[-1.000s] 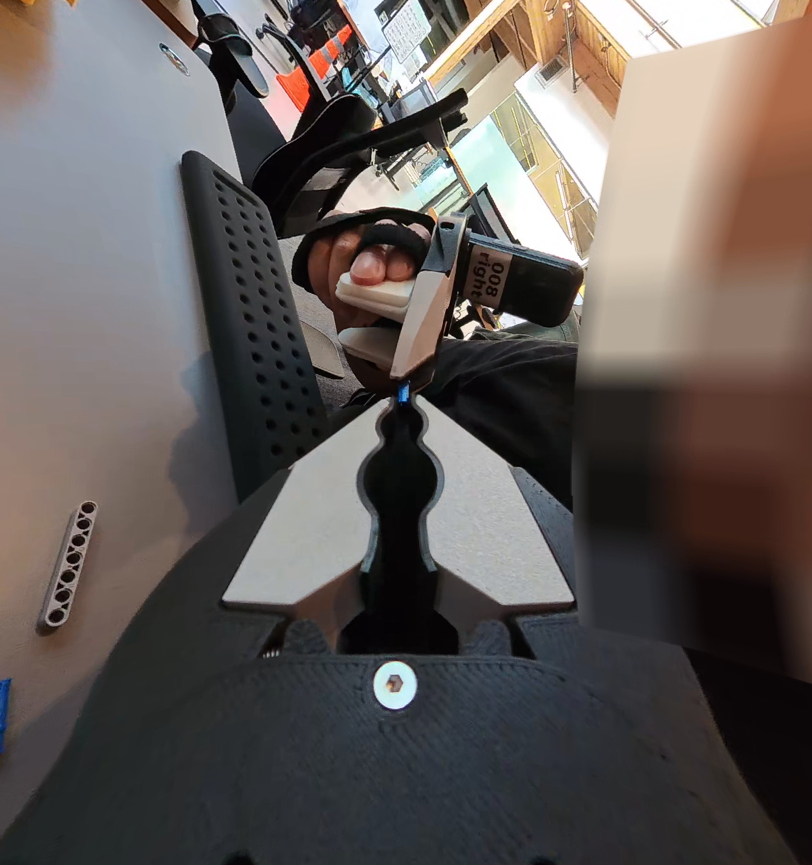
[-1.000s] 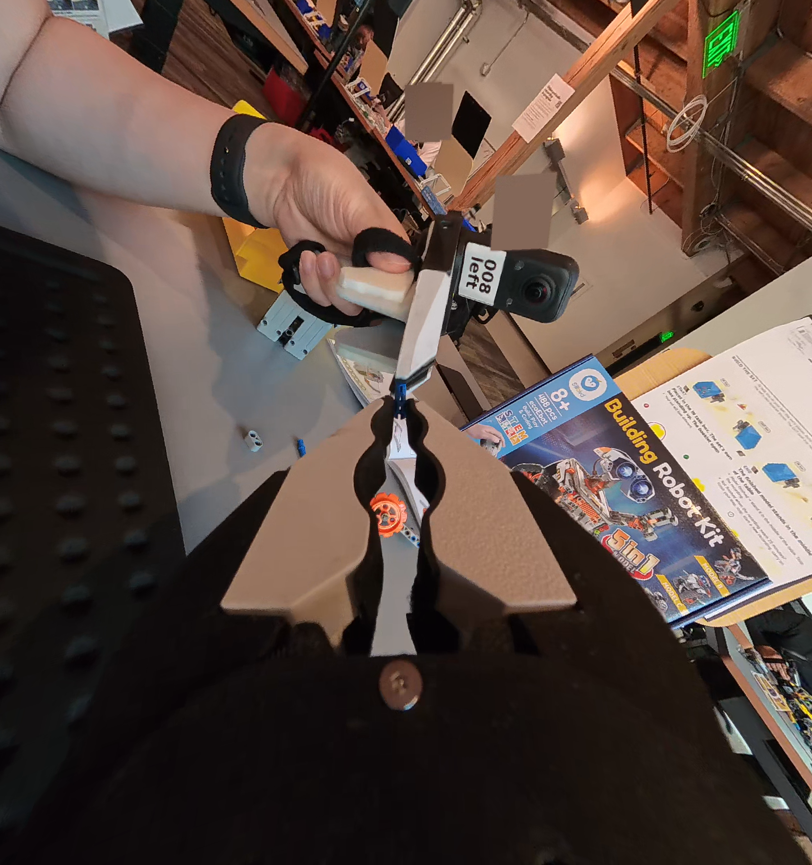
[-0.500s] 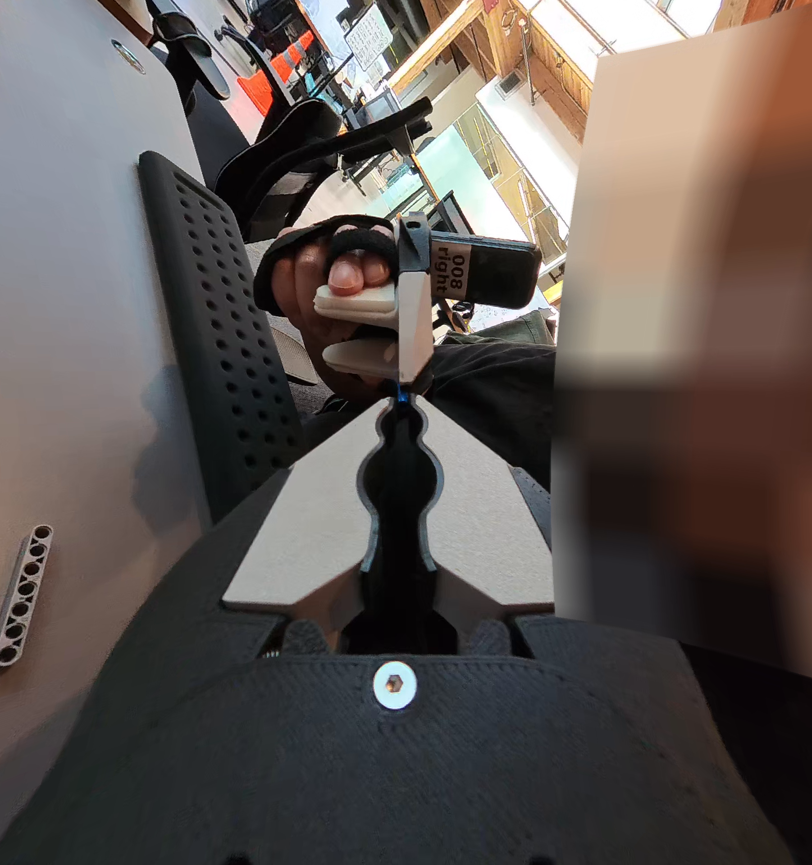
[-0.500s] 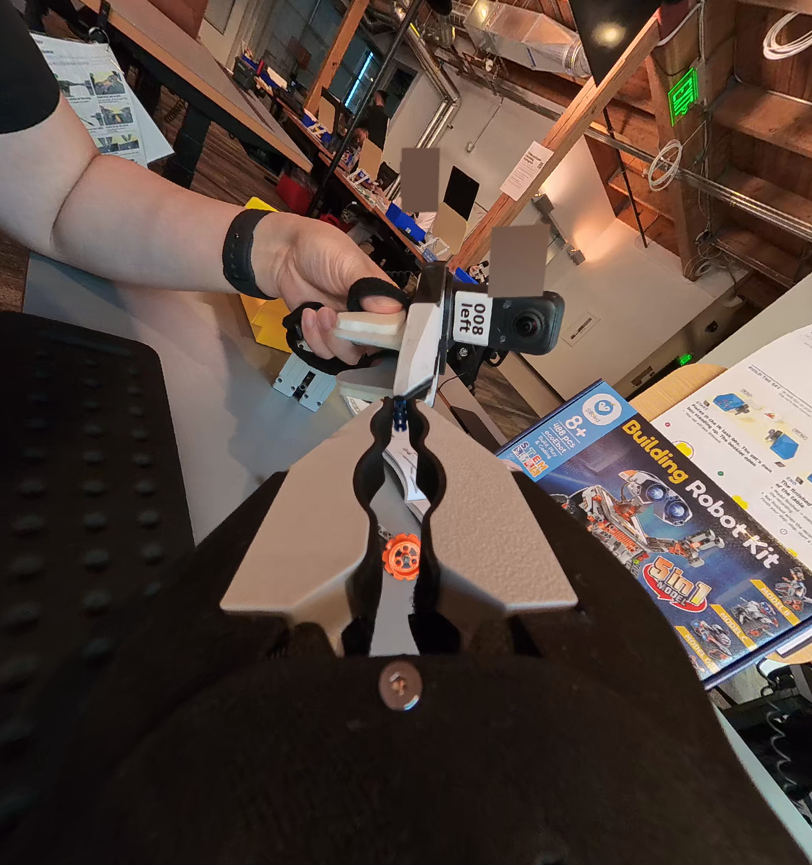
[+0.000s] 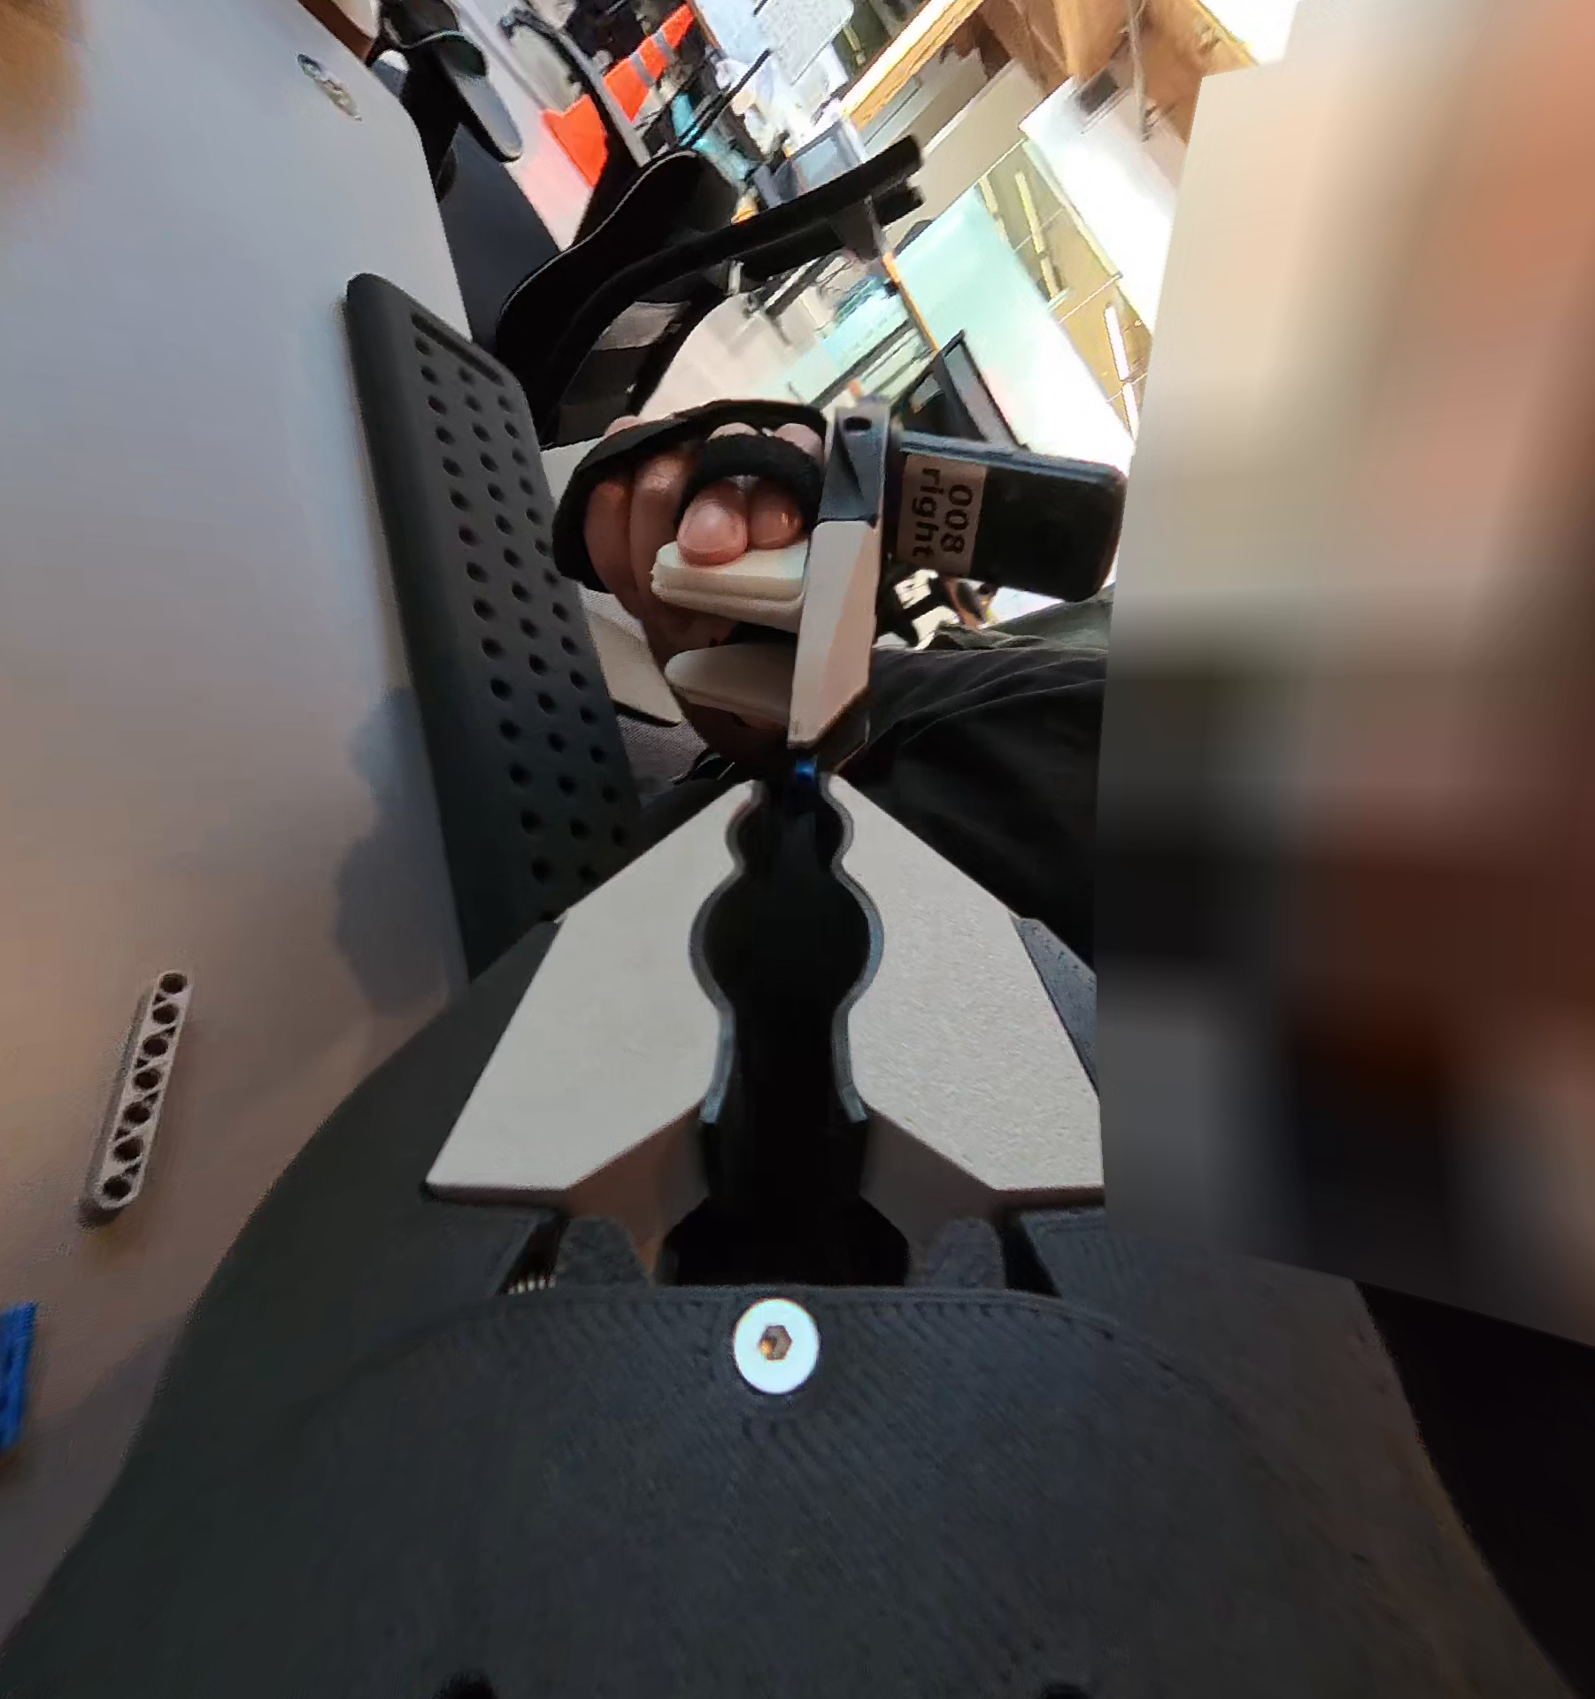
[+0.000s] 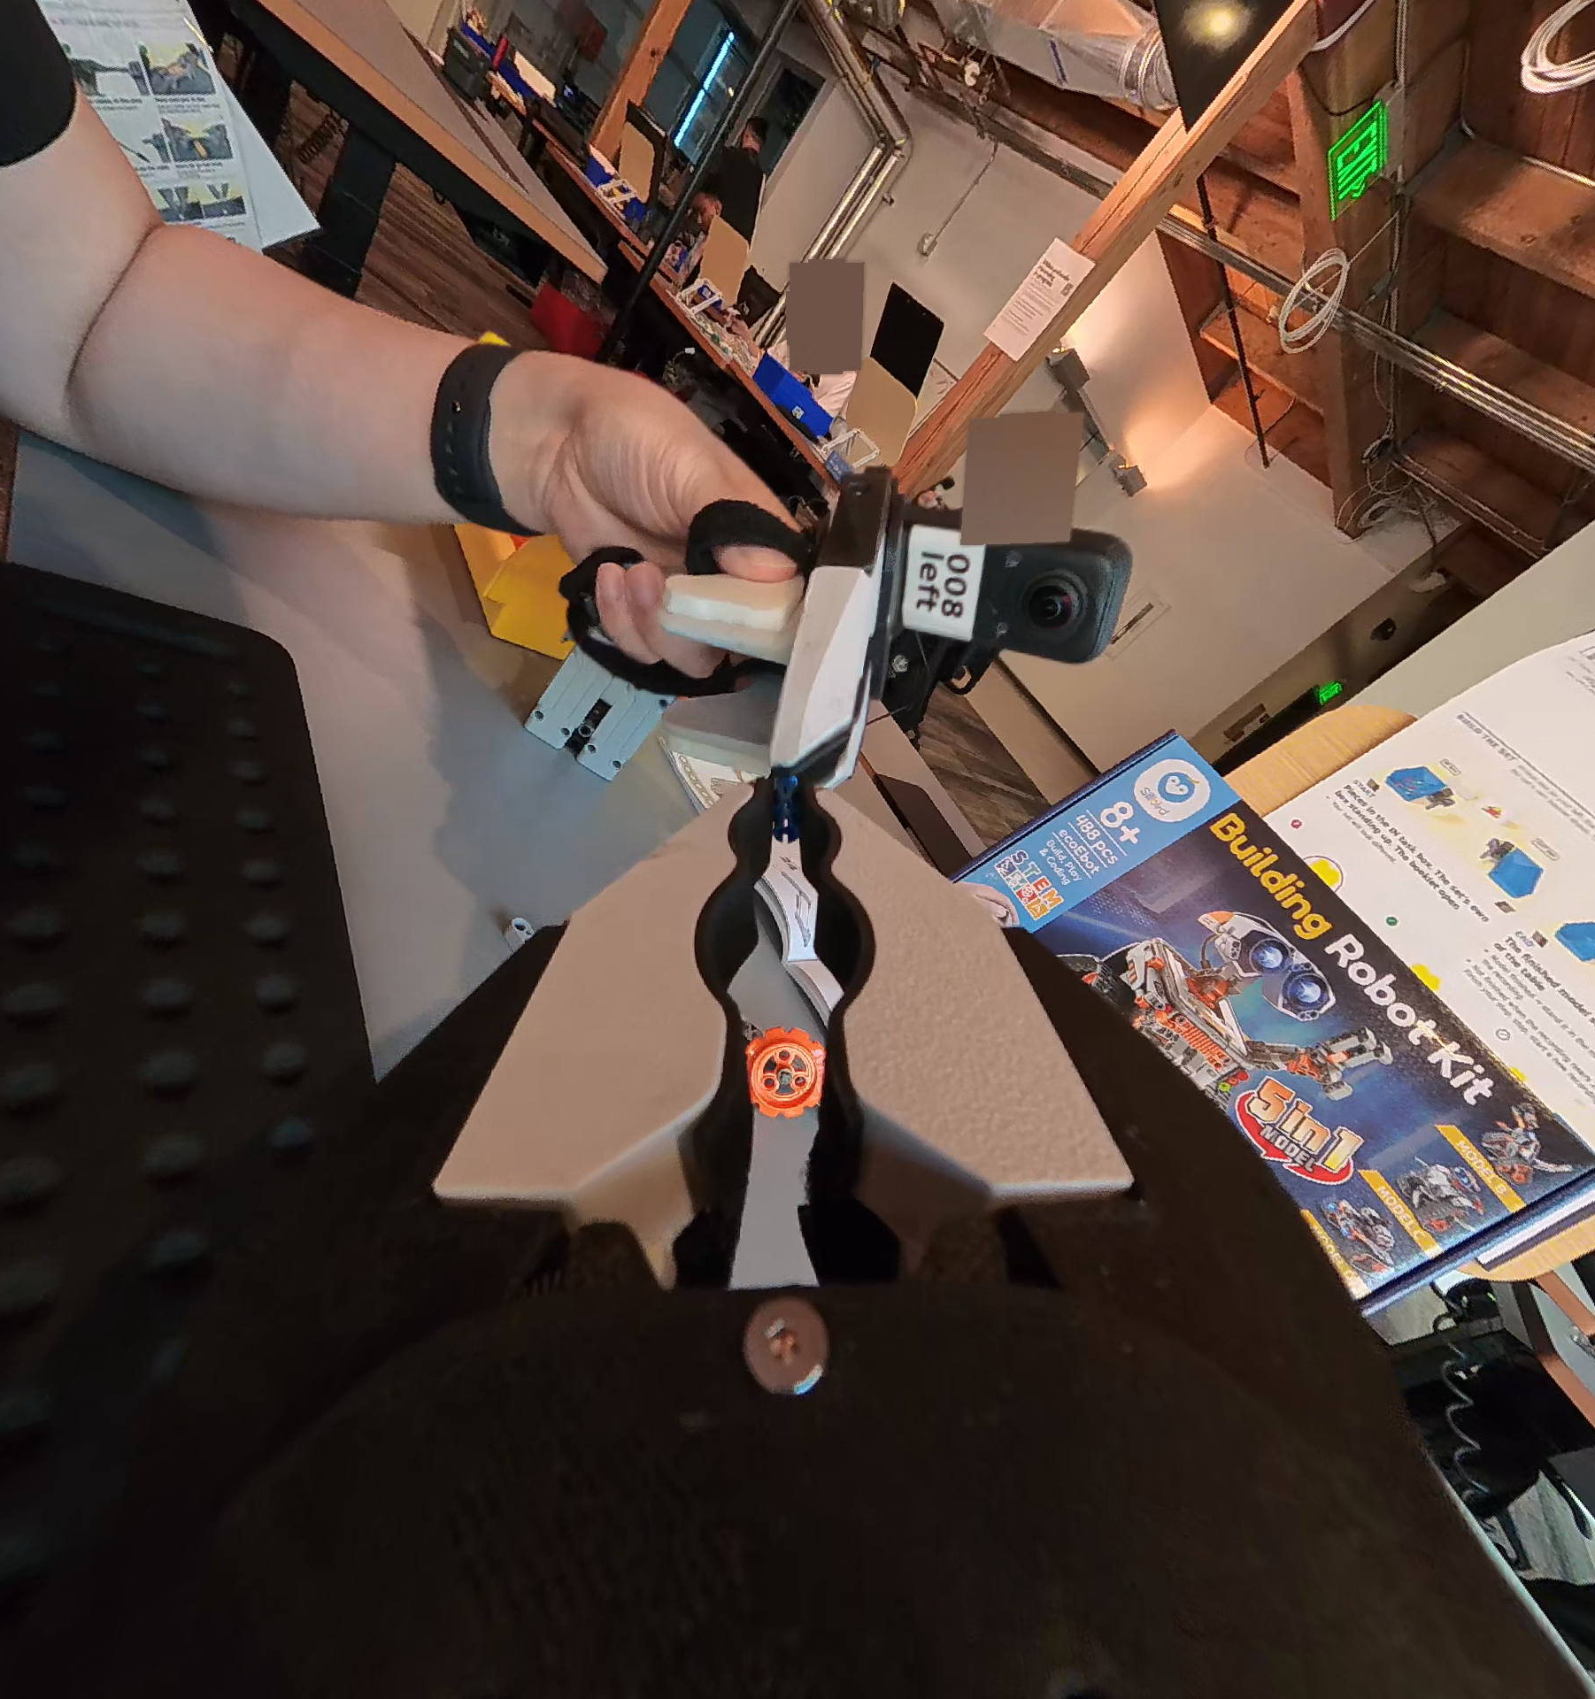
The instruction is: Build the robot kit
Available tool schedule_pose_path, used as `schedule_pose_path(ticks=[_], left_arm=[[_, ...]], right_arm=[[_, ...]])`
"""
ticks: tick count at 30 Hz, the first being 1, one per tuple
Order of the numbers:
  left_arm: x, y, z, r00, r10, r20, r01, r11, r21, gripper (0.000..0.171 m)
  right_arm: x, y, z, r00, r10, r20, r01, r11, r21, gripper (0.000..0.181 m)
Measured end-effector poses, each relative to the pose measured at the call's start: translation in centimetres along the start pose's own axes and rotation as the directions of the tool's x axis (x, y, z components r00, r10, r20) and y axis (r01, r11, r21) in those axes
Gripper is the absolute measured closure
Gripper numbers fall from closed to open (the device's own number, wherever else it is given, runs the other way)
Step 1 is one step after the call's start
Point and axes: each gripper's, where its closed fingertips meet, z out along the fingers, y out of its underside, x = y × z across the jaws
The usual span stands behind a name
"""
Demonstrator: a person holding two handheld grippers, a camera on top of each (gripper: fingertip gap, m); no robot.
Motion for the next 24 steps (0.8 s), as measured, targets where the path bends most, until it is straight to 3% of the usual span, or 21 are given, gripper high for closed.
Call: schedule_pose_path(ticks=[1,4,6,7,10,15,17,20,24], left_arm=[[-0.3,0.1,-0.4,0.999,0.015,0.048,-0.014,1.000,-0.018,0.155],[-2.6,0.8,-2.7,0.946,0.090,0.311,-0.064,0.994,-0.093,0.149],[-5.6,3.3,-4.8,0.833,0.156,0.532,-0.014,0.965,-0.261,0.142],[-6.5,4.8,-5.5,0.792,0.176,0.584,0.037,0.942,-0.334,0.147],[-7.9,7.6,-5.4,0.770,0.144,0.622,0.169,0.894,-0.416,0.157],[-11.2,11.0,-6.7,0.671,0.166,0.722,0.344,0.794,-0.502,0.154],[-11.3,11.6,-6.5,0.670,0.183,0.720,0.355,0.773,-0.526,0.160],[-11.8,11.3,-6.6,0.610,0.257,0.750,0.341,0.768,-0.541,0.158],[-11.8,11.9,-5.4,0.615,0.291,0.733,0.334,0.746,-0.577,0.153]], right_arm=[[0.0,0.0,0.0,1.000,0.005,0.001,-0.005,1.000,-0.002,0.178],[0.2,0.3,-0.4,1.000,0.020,-0.005,-0.020,1.000,-0.011,0.178],[0.3,0.7,-0.6,1.000,0.014,-0.008,-0.014,0.999,-0.030,0.178],[0.3,0.9,-0.7,1.000,0.007,-0.009,-0.008,0.999,-0.039,0.178],[0.1,1.7,-0.8,1.000,0.003,-0.006,-0.004,0.998,-0.063,0.178],[-0.2,2.5,-0.6,1.000,0.005,0.003,-0.005,0.996,-0.088,0.178],[-0.1,2.9,-0.7,1.000,0.000,-0.001,0.000,0.995,-0.101,0.178],[0.0,3.1,-0.8,1.000,0.011,-0.002,-0.011,0.995,-0.102,0.178],[0.1,3.3,-0.8,1.000,0.008,-0.003,-0.008,0.994,-0.111,0.178]])
